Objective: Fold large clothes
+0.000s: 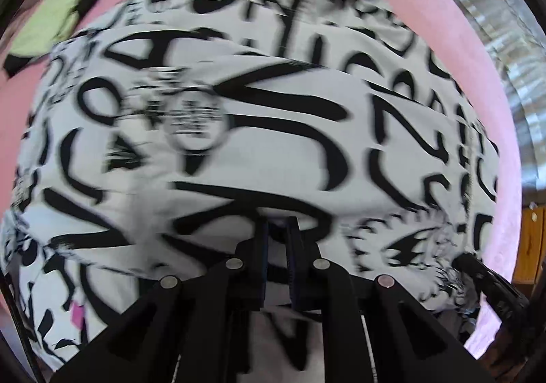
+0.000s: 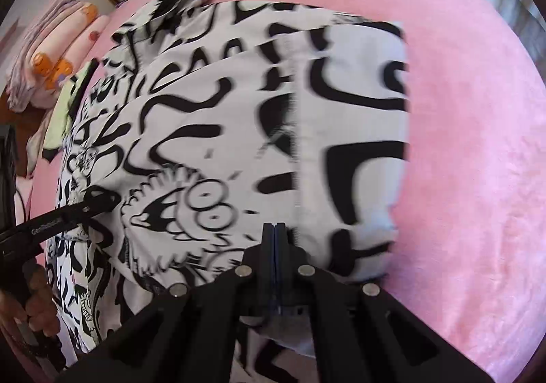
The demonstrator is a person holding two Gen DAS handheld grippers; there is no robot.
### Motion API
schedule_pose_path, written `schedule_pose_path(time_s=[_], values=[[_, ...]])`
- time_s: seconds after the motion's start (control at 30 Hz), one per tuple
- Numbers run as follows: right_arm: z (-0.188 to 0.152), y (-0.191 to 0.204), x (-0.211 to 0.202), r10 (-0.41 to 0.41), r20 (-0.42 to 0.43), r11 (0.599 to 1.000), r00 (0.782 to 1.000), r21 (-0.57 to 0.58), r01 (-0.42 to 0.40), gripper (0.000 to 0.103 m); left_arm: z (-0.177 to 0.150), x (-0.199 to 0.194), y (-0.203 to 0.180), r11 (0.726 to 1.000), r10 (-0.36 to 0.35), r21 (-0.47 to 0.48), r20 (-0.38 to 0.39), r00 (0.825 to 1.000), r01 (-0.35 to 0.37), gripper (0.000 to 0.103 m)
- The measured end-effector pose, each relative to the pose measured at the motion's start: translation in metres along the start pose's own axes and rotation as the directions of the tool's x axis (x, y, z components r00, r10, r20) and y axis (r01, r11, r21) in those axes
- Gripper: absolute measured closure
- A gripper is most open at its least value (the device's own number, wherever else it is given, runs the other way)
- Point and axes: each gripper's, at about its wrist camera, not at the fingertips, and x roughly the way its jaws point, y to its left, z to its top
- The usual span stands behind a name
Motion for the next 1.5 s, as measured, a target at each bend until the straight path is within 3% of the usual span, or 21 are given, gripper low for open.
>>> schedule_pose_path(time_s=[0.1, 0.23, 0.37, 0.47, 0.57, 0.67, 0.8, 0.93, 0.97, 1.03, 1.1, 1.2, 1.27, 1.37, 1.5], values=[[-0.003, -0.018, -0.007, 0.064, 0.011, 0.996, 0.998, 0.054, -0.065, 0.103, -0.001, -0.005, 0.024, 0.998, 0.043, -0.045, 0.031, 0.999, -0.041, 0.094], [-0.013, -0.023, -0.016, -0.090, 0.029, 0.996, 0.996, -0.018, 0.091, 0.103, 0.000, -0.007, 0.064, 0.986, 0.080, -0.151, 0.068, 0.995, -0.069, 0.094], [-0.019, -0.034, -0.018, -0.075, 0.024, 0.997, 0.997, 0.037, 0.074, 0.103, -0.001, -0.007, 0.099, 0.968, -0.032, -0.248, 0.063, 0.997, 0.047, 0.094], [-0.016, -0.030, -0.022, -0.128, 0.006, 0.990, 0.992, 0.066, 0.128, 0.103, 0.000, -0.010, 0.115, 0.957, -0.097, -0.269, 0.051, 0.994, 0.107, 0.094], [-0.007, -0.019, -0.027, -0.189, -0.012, 0.979, 0.982, 0.072, 0.189, 0.103, 0.010, -0.015, 0.123, 0.963, -0.151, -0.228, 0.001, 0.989, 0.147, 0.094], [0.008, -0.007, -0.040, -0.137, 0.010, 0.980, 0.991, 0.146, 0.134, 0.100, 0.032, -0.033, 0.127, 0.971, -0.191, -0.153, -0.035, 0.981, 0.184, 0.090], [0.040, 0.012, -0.047, -0.075, 0.028, 0.974, 0.997, 0.214, 0.067, 0.100, 0.077, -0.049, 0.119, 0.974, -0.226, -0.042, -0.079, 0.971, 0.223, 0.080], [0.085, 0.031, -0.049, 0.045, 0.044, 0.953, 0.998, 0.298, -0.056, 0.097, 0.139, -0.062, 0.112, 0.982, -0.167, 0.069, -0.123, 0.978, 0.176, 0.071], [0.102, 0.038, -0.048, 0.070, 0.047, 0.948, 0.996, 0.307, -0.081, 0.094, 0.154, -0.067, 0.113, 0.981, -0.157, 0.094, -0.123, 0.980, 0.169, 0.070], [0.129, 0.050, -0.050, 0.091, 0.047, 0.945, 0.995, 0.311, -0.101, 0.083, 0.185, -0.077, 0.113, 0.978, -0.144, 0.132, -0.113, 0.983, 0.159, 0.057], [0.157, 0.062, -0.049, 0.101, 0.043, 0.940, 0.994, 0.324, -0.109, 0.066, 0.212, -0.088, 0.117, 0.975, -0.130, 0.169, -0.094, 0.987, 0.145, 0.051], [0.204, 0.074, -0.050, 0.162, 0.048, 0.927, 0.986, 0.335, -0.169, 0.063, 0.256, -0.095, 0.111, 0.969, -0.065, 0.233, -0.105, 0.992, 0.088, 0.048], [0.229, 0.080, -0.049, 0.178, 0.045, 0.925, 0.983, 0.333, -0.183, 0.061, 0.286, -0.093, 0.102, 0.959, 0.011, 0.281, -0.127, 0.992, 0.025, 0.048], [0.271, 0.096, -0.041, 0.139, 0.019, 0.947, 0.990, 0.291, -0.139, 0.046, 0.325, -0.091, 0.090, 0.944, 0.092, 0.327, -0.127, 0.988, -0.046, 0.046], [0.315, 0.113, -0.029, 0.109, 0.014, 0.964, 0.994, 0.242, -0.109, 0.043, 0.369, -0.088, 0.073, 0.949, 0.071, 0.313, -0.104, 0.992, -0.035, 0.037]])
